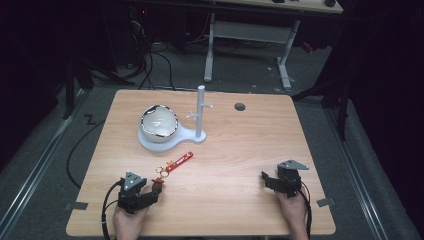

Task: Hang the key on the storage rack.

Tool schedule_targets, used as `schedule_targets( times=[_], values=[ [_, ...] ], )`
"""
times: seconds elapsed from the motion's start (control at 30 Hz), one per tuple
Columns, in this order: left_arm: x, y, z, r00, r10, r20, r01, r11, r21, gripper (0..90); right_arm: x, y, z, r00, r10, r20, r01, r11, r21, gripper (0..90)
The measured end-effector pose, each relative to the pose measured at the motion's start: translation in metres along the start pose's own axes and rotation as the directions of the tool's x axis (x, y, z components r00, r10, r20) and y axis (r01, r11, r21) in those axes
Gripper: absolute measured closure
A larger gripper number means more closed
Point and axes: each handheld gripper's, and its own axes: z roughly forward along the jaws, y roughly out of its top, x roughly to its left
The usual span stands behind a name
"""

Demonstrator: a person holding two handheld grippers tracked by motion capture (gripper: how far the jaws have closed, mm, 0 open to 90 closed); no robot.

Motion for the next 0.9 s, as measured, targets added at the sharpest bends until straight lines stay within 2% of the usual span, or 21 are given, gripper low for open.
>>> schedule_targets(
  times=[0.37, 0.53, 0.67, 0.7, 0.9],
  values=[
    [-0.0018, -0.0004, 0.0069, 0.9999, 0.0, 0.014, 0.0, 1.0, 0.009, 46.6, 0.0, 0.0, 0.0, 1.0, 0.0, 0.0, 0.0, 1.0, 0.0, 29.8],
    [-0.0019, -0.0001, 0.0074, 0.9999, 0.002, 0.011, -0.002, 1.0, 0.009, 47.7, 0.0, 0.0, 0.0, 1.0, 0.0, 0.0, 0.0, 1.0, 0.0, 29.8],
    [-0.0031, 0.0001, 0.0074, 0.9998, 0.021, 0.004, -0.021, 0.9997, 0.015, 48.9, 0.0, 0.0, 0.0, 1.0, 0.0, 0.0, 0.0, 1.0, 0.0, 29.8],
    [-0.004, -0.0002, 0.0076, 0.9995, 0.03, -0.006, -0.03, 0.9995, 0.013, 55.2, 0.0, 0.0, 0.0, 1.0, 0.0, 0.0, 0.0, 1.0, 0.0, 29.8],
    [-0.004, 0.0006, 0.0076, 0.9994, 0.036, -0.005, -0.036, 0.9992, 0.018, 56.3, 0.0, 0.0, 0.0, 1.0, 0.0, 0.0, 0.0, 1.0, 0.0, 29.8]
  ],
)
